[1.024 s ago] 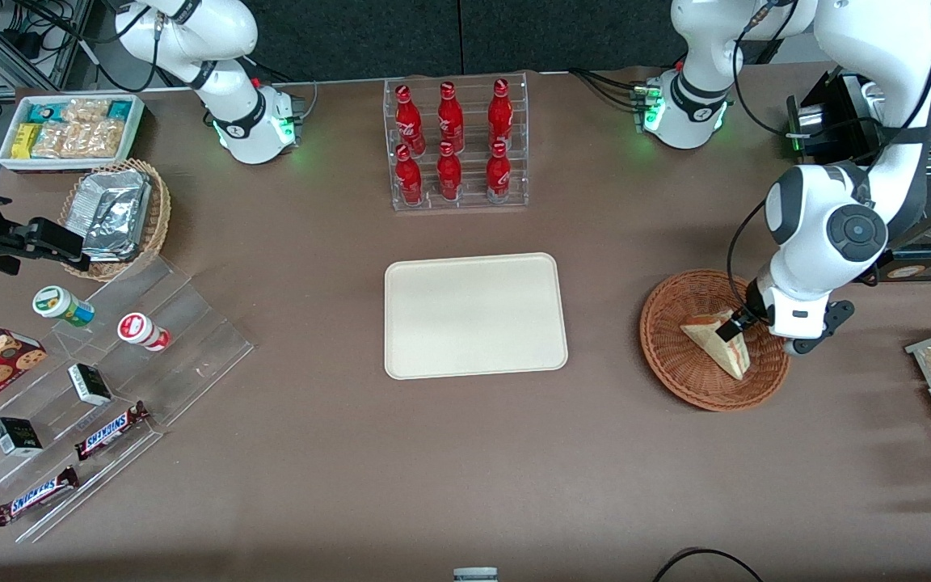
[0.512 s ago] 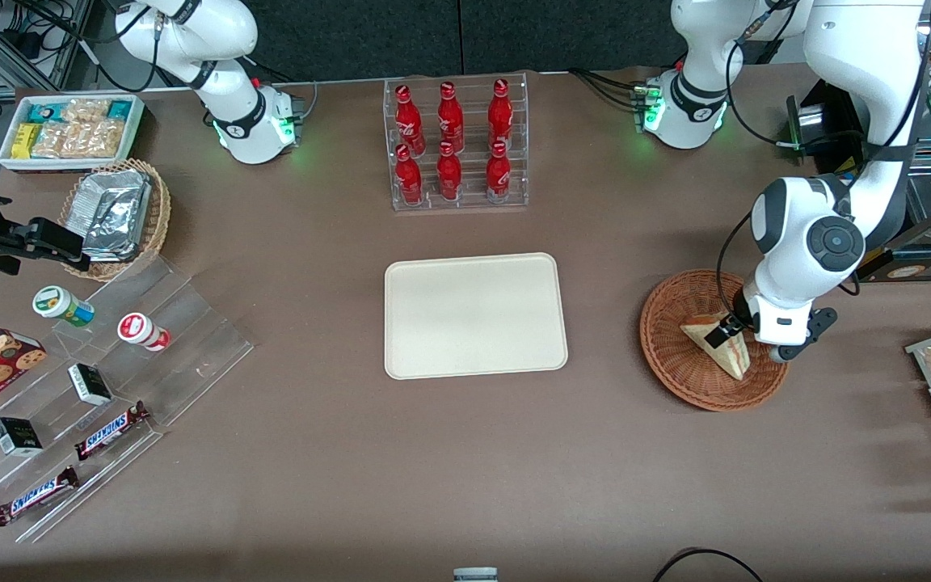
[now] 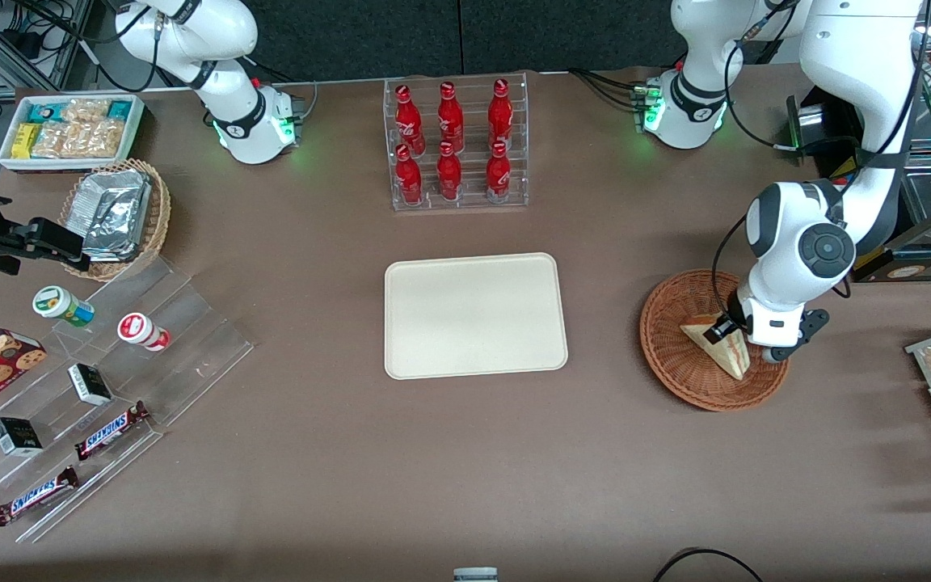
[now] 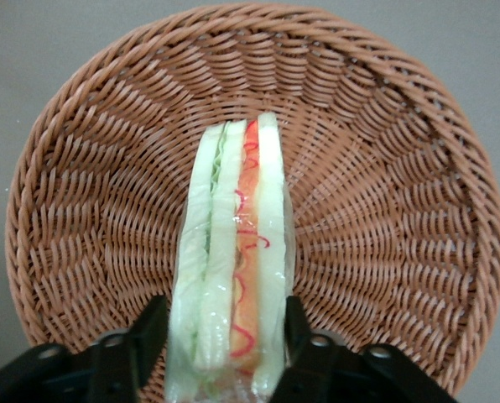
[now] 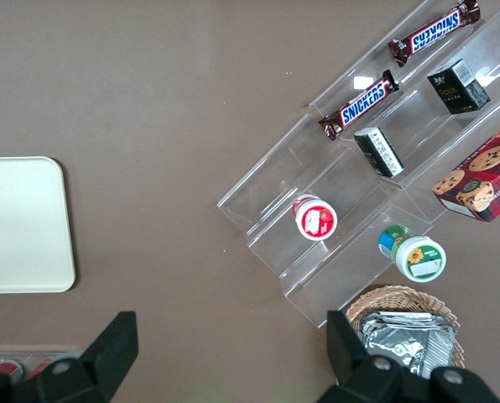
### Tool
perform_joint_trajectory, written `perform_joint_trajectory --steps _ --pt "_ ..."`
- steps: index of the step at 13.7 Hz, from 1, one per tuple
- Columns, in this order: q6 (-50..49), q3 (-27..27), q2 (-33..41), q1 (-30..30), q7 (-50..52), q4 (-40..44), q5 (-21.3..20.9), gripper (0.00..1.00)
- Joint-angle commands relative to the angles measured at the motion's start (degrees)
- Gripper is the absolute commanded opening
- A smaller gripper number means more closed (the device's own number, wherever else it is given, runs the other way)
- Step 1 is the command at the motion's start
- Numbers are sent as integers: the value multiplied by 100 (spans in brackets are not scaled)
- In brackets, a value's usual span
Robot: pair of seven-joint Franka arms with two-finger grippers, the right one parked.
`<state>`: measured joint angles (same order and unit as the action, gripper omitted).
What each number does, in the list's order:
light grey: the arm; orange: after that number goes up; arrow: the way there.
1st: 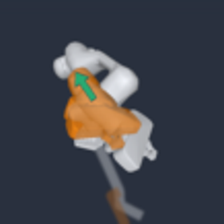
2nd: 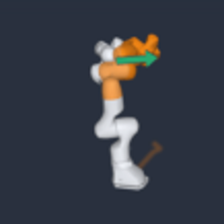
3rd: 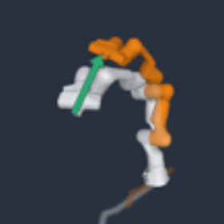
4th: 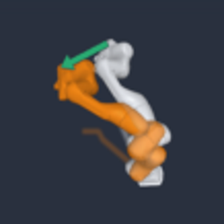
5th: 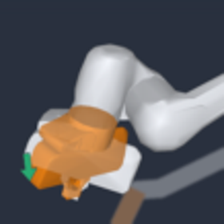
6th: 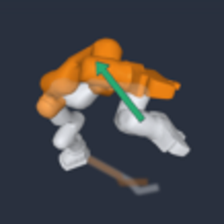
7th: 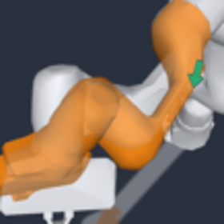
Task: Place sandwich from basket to tray
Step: 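Lift the sandwich with the left gripper and carry it over the white tray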
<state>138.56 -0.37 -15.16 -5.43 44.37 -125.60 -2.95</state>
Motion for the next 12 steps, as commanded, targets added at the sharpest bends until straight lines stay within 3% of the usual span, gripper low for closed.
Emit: perform_joint_trajectory --steps 1,6,9,12 --pt "-372 -16 100 -37 46 192 -4 0" --pt "-2278 81 232 -230 -130 1413 -74 0" --pt "-3298 90 180 -765 -25 2361 -39 0" --pt "-3512 90 118 -1441 211 2794 14 0"
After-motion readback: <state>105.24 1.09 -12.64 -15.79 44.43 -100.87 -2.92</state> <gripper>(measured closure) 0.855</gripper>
